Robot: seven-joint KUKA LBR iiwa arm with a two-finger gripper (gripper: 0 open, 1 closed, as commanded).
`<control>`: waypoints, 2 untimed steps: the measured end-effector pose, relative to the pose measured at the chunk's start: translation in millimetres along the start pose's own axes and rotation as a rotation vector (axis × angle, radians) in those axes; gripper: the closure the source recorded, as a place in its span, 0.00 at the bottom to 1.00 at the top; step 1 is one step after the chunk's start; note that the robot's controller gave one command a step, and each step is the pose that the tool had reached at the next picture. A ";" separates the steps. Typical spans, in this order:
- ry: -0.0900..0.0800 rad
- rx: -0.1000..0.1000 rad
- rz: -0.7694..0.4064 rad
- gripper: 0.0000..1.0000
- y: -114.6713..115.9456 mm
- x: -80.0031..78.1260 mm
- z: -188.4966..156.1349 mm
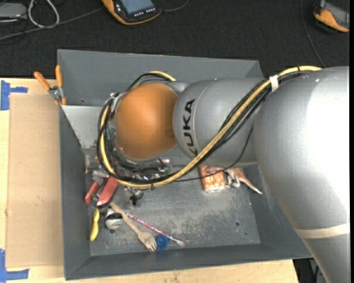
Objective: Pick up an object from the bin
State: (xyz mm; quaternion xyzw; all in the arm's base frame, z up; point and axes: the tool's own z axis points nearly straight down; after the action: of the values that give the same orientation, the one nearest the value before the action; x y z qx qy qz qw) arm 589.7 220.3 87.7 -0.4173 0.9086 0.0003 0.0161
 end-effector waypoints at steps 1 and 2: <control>-0.014 0.000 0.215 1.00 -0.5 6.7 2.0; -0.014 -0.001 0.216 1.00 -0.6 6.8 2.0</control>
Offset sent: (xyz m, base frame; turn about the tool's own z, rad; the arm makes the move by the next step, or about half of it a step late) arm 0.0000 0.0000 0.0000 0.0000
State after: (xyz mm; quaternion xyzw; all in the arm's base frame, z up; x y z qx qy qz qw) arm 585.8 214.8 85.5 -0.3169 0.9482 0.0053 0.0223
